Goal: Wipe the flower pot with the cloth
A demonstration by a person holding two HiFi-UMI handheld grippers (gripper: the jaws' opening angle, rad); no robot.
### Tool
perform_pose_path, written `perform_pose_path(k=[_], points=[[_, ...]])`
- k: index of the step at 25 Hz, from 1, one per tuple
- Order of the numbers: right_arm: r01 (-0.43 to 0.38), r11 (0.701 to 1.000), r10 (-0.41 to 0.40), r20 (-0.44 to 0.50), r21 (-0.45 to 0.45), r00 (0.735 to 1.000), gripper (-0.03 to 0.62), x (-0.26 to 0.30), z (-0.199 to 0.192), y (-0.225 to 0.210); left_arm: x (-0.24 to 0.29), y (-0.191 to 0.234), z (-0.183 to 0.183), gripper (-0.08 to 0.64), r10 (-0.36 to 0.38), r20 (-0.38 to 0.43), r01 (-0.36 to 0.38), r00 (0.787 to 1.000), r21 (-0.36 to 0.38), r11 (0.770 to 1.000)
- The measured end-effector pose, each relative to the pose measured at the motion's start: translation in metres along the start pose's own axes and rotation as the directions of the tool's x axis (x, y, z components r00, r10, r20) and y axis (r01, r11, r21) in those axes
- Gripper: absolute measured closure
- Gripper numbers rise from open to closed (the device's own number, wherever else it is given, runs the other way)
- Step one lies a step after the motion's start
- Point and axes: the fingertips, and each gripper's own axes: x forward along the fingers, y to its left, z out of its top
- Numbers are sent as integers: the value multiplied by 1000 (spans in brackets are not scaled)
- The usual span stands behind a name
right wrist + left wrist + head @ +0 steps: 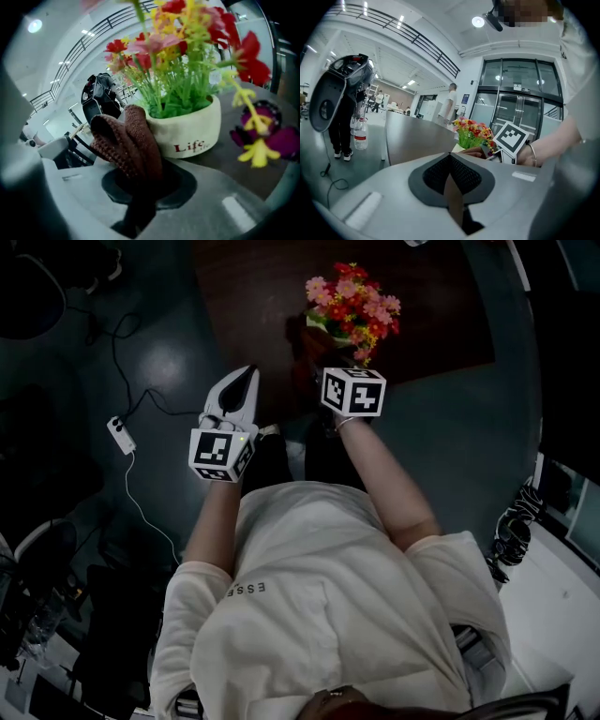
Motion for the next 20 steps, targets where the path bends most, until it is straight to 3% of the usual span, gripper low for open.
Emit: perform_pose_path(k=[8, 14, 17, 20], points=[[36, 999, -36, -32, -22, 999, 546, -38, -22, -40, 27, -27, -5, 546, -72, -39, 73, 997, 37, 997], [104, 984, -111, -43, -142, 993, 546, -72, -31, -99, 60, -47, -13, 540, -150, -108, 164, 983, 138, 977], [138, 984, -143, -36, -112, 989, 546, -86, -25, -138, 84, -61, -24, 278, -227, -157, 263, 961, 260, 929], [172, 981, -174, -19, -89, 985, 546, -93, -10, -170, 109, -72, -24, 163, -302, -189, 350, 934, 335, 874]])
